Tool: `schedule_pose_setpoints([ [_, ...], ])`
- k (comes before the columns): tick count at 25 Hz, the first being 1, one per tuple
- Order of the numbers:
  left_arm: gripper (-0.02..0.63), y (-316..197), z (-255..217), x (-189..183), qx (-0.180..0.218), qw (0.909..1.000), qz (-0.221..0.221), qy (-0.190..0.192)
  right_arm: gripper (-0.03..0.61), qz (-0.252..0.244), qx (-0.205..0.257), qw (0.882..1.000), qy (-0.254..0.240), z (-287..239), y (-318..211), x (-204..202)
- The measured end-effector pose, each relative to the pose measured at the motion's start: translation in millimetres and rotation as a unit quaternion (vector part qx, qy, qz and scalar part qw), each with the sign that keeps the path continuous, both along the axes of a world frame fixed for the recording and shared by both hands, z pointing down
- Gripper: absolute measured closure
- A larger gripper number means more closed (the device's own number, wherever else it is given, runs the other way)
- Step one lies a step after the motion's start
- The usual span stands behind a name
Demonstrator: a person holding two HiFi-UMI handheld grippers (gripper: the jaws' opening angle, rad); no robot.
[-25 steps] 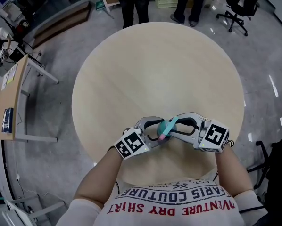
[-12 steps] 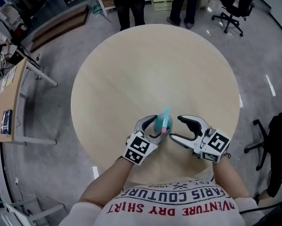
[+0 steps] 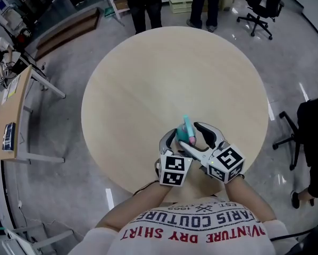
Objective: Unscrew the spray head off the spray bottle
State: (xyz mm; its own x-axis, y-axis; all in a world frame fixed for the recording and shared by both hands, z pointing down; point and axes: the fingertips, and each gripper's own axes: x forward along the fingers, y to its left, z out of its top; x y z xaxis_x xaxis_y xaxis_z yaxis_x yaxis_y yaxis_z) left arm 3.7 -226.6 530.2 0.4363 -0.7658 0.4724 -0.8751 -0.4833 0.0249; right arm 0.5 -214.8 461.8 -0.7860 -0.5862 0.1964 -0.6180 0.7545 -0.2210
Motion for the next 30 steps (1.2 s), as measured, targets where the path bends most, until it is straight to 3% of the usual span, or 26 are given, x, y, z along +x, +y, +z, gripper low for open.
schedule_pose_setpoints([
  [6, 0.331, 5, 1, 4, -0.003, 0.9999, -0.011, -0.002, 0.285, 0.003, 0.000, 1.000, 0.021, 5, -7, -2],
  [10, 0.331, 5, 1, 6, 0.000, 0.9999, -0.012, -0.001, 0.373, 0.008, 0.014, 0.999, 0.038, 4, -4, 2],
  [14, 0.331, 5, 1, 2, 0.001, 1.0000, 0.001, 0.000, 0.420, 0.002, 0.020, 0.998, 0.057, 5, -6, 4],
  [15, 0.331, 6, 1, 1, 0.001, 1.0000, 0.009, 0.000, 0.461, -0.002, 0.023, 0.998, 0.064, 5, -6, 4],
  [18, 0.331, 6, 2, 2, 0.005, 0.9986, 0.053, 0.004, 0.457, -0.040, 0.033, 0.996, 0.076, 6, -6, 5],
  [20, 0.331, 7, 1, 3, 0.009, 0.9943, 0.106, 0.011, 0.459, -0.087, 0.036, 0.992, 0.079, 5, -5, 5],
  [23, 0.333, 16, 1, 4, 0.004, 0.9763, 0.215, 0.020, 0.459, -0.182, 0.031, 0.980, 0.072, 4, 3, 4],
  [27, 0.333, 32, 1, 1, -0.012, 0.9303, 0.367, 0.000, 0.459, -0.295, 0.002, 0.955, 0.042, 3, 19, 0],
  [28, 0.333, 33, 1, 0, -0.016, 0.9218, 0.387, -0.006, 0.459, -0.307, -0.004, 0.951, 0.034, 3, 20, -1],
  [30, 0.333, 33, 2, -1, -0.021, 0.9164, 0.399, -0.010, 0.459, -0.310, -0.002, 0.950, 0.028, 4, 20, -3],
])
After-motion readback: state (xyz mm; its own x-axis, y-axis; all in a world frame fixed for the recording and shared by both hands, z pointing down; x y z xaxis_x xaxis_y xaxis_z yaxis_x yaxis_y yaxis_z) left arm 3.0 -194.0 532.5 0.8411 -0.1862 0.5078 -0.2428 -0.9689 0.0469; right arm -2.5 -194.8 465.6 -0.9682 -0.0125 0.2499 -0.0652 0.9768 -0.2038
